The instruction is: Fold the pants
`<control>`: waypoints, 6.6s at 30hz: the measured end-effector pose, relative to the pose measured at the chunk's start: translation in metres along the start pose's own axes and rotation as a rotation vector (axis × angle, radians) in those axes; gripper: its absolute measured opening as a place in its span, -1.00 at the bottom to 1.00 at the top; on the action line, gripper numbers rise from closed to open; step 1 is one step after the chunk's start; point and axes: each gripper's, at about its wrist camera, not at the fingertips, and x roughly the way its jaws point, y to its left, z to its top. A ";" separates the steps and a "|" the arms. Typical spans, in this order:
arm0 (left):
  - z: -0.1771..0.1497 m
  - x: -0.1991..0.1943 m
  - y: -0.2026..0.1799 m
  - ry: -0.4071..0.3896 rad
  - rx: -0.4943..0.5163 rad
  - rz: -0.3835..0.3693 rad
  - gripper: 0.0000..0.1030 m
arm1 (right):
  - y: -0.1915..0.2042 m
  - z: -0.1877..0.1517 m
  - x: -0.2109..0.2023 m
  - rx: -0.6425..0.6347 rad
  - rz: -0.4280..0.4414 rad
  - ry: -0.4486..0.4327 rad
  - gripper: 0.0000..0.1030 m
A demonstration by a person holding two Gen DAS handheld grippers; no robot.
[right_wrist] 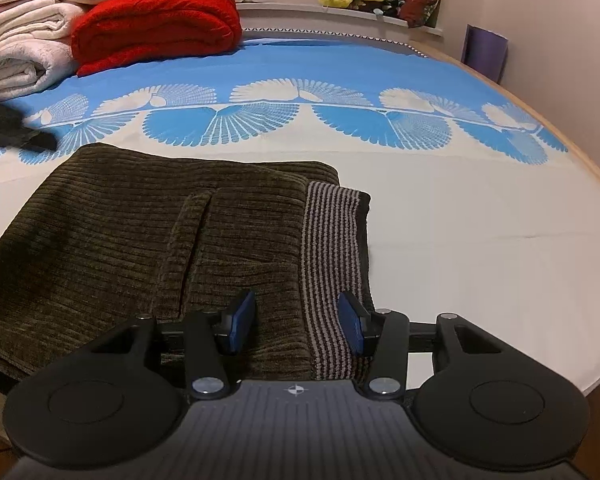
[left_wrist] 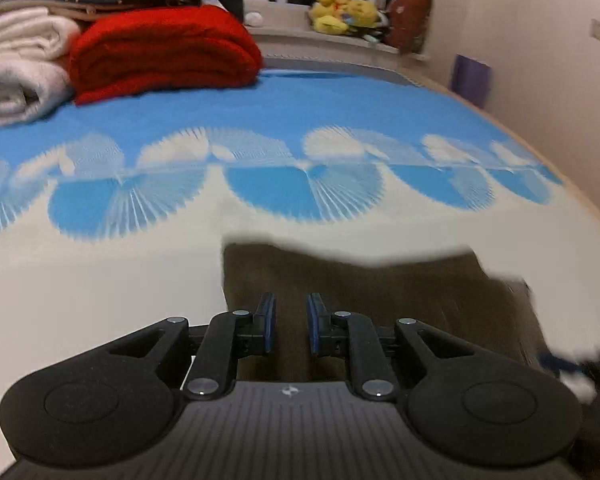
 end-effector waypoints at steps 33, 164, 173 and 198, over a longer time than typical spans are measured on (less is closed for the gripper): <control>-0.052 0.055 0.049 0.179 -0.337 -0.190 0.49 | -0.079 -0.009 0.042 0.591 0.311 0.179 0.65; -0.087 -0.107 0.024 0.014 -0.096 0.253 0.73 | 0.080 0.007 -0.074 0.011 0.176 -0.090 0.63; -0.087 -0.107 0.023 0.014 -0.096 0.253 0.73 | 0.080 0.007 -0.074 0.011 0.176 -0.091 0.63; -0.089 -0.108 0.029 0.017 -0.087 0.241 0.73 | 0.082 0.006 -0.075 0.002 0.175 -0.091 0.63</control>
